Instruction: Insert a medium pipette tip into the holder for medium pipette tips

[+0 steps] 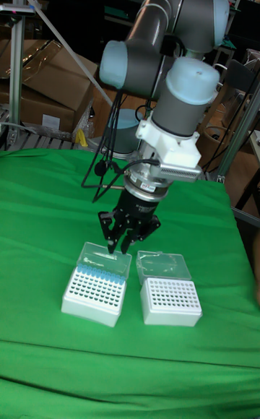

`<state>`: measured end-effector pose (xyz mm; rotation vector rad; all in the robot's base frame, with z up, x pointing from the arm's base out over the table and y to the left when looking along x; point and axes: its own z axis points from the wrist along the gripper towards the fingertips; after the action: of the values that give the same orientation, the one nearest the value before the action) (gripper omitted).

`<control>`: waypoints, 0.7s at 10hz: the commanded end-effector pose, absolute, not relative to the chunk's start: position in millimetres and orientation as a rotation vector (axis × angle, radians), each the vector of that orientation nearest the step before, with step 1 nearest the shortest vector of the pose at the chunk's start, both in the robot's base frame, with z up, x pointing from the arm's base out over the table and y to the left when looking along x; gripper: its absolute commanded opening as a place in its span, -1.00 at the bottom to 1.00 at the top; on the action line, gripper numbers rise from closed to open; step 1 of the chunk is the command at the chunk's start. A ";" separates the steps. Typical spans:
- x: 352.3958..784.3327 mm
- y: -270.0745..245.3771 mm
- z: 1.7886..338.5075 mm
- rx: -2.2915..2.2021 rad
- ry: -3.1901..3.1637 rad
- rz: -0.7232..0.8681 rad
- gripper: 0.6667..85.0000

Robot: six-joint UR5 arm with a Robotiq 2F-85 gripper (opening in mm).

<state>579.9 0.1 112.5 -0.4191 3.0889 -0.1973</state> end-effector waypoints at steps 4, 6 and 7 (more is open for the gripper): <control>571.1 -19.2 149.0 -0.389 3.135 -0.340 -0.38; 574.5 -35.1 163.8 -0.366 3.151 -0.354 -0.43; 572.3 -36.6 164.8 -0.330 3.180 -0.316 -0.44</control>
<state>572.2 -26.5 150.8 -0.3823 3.1429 -0.3408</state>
